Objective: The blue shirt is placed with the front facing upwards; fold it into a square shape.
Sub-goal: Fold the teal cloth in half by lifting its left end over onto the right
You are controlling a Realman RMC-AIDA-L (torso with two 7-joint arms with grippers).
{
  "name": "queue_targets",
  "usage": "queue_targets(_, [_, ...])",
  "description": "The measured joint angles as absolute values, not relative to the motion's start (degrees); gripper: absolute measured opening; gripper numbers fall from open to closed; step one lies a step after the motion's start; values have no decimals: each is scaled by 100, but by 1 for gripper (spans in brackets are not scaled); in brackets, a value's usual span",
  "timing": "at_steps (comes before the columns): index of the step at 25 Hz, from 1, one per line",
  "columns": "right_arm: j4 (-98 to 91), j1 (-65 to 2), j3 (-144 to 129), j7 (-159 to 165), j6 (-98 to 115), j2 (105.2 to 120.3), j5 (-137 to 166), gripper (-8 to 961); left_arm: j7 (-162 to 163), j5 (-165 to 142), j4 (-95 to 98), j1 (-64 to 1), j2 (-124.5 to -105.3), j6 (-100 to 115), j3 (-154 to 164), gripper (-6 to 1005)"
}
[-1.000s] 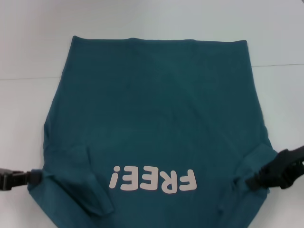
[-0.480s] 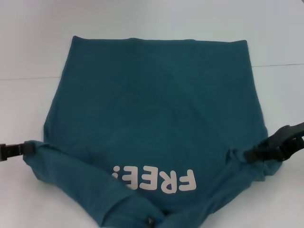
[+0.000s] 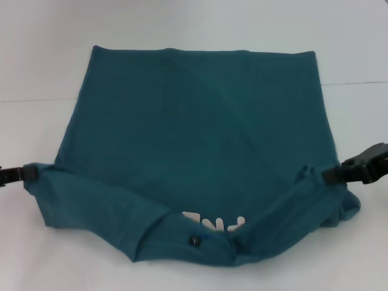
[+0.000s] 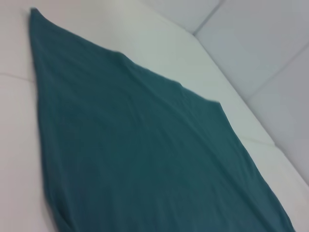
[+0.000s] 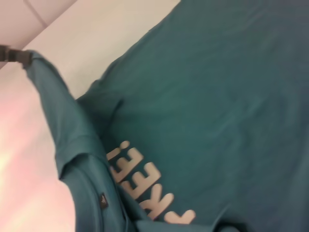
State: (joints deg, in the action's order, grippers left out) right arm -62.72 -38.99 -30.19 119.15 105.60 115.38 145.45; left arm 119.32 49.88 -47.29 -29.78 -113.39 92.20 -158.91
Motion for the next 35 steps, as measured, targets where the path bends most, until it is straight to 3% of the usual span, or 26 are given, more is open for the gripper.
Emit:
queue_targets(24, [-6565,-3783,-2448,12090,10336,11423,14390,36,11979,5761,-4772,-2667,-11342,9210,-16466,29])
queue_targets(35, [-6538,-3759,-2448,12072,9928,11478,14383,36,11719,5766,-4731,-2758,-11502,8825,-16359,30])
